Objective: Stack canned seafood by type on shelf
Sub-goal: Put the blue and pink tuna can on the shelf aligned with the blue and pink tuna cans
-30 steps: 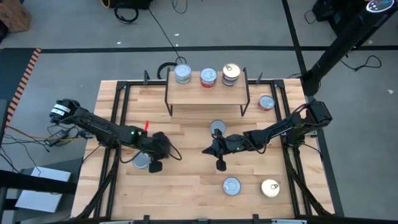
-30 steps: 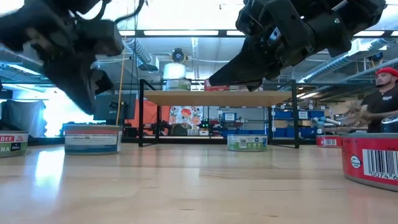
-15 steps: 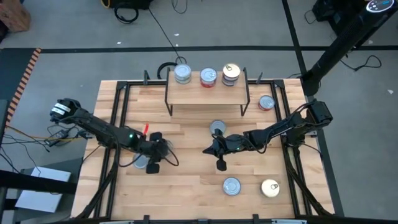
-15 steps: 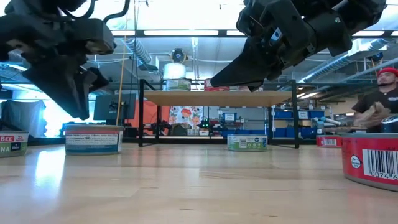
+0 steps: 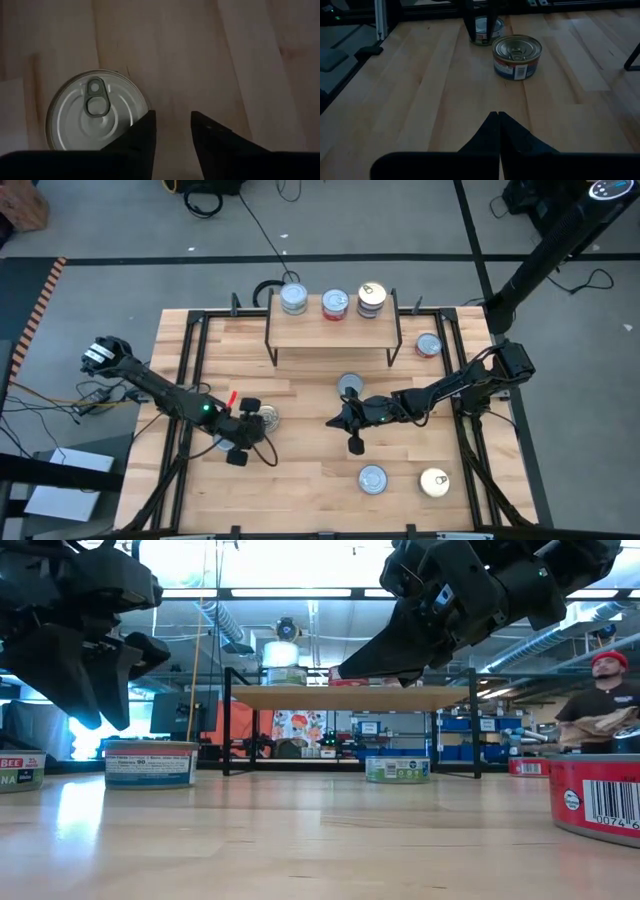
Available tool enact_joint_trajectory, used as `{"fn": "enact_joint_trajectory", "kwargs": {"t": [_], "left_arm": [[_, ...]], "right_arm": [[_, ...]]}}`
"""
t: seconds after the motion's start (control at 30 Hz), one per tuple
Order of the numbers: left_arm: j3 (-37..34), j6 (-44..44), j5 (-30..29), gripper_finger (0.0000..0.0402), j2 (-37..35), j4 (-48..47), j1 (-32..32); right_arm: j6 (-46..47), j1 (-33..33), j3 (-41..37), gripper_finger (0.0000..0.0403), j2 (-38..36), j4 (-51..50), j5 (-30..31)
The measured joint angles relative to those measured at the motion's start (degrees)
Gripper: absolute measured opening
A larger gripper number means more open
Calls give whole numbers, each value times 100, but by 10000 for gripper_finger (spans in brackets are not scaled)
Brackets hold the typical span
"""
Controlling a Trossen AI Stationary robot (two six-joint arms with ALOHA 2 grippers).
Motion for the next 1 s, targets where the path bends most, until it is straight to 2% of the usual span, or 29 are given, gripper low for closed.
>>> {"fn": "enact_joint_trajectory", "kwargs": {"t": [0.2, 0.37, 0.7, 0.87, 1.0], "left_arm": [[7, 6, -21, 127, 190, -72, -4], [11, -9, -347, 127, 451, -87, -4], [293, -7, -423, 127, 487, -210, -30], [350, -4, -824, 127, 487, -403, -29], [328, -17, -874, 127, 575, -618, -10]], "right_arm": [[0, 0, 0, 4, 0, -2, 0], [0, 0, 0, 4, 0, -5, 0], [0, 0, -2, 4, 0, -5, 0], [0, 0, -4, 4, 0, -7, -1], [0, 0, -4, 4, 0, -9, 0]]}}
